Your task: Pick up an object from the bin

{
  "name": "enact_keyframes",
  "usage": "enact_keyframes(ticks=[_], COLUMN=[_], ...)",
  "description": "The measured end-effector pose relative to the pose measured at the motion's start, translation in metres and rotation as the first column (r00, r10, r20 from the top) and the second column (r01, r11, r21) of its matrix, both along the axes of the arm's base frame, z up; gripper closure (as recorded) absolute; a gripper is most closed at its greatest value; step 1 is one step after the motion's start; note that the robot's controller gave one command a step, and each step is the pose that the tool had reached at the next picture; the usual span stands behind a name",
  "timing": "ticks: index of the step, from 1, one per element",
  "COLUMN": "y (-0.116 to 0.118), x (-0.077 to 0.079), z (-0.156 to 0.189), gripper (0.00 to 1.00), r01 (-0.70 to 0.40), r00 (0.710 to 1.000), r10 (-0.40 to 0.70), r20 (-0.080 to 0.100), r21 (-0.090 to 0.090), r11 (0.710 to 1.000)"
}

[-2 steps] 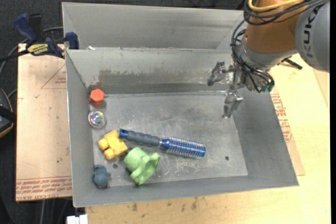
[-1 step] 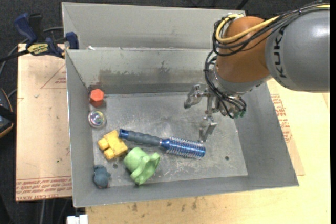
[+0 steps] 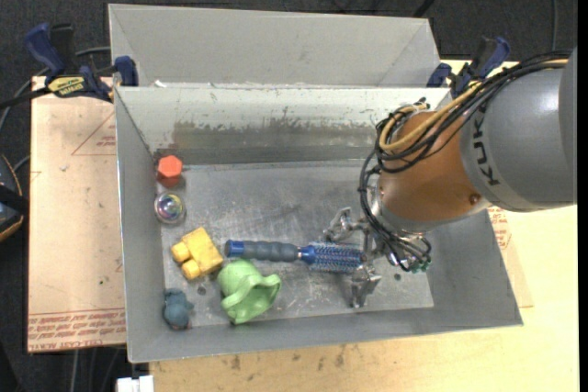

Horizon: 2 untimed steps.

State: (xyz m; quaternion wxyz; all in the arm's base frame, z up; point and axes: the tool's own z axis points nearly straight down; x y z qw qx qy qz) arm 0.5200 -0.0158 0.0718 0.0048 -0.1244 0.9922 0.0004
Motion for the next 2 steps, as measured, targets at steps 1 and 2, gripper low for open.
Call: enact_keyframes(ticks=[1, 2], y=[0.001, 0.022], x=[0.003, 0.02], z=[0.004, 0.151], gripper=[1.0, 1.0], r01=[-0.003, -0.12], r00=[1.0, 0.993], r10=[0.003, 0.12], r20=[0.006, 0.001], r21=[0.0, -0.002], r11=[1.0, 0.993])
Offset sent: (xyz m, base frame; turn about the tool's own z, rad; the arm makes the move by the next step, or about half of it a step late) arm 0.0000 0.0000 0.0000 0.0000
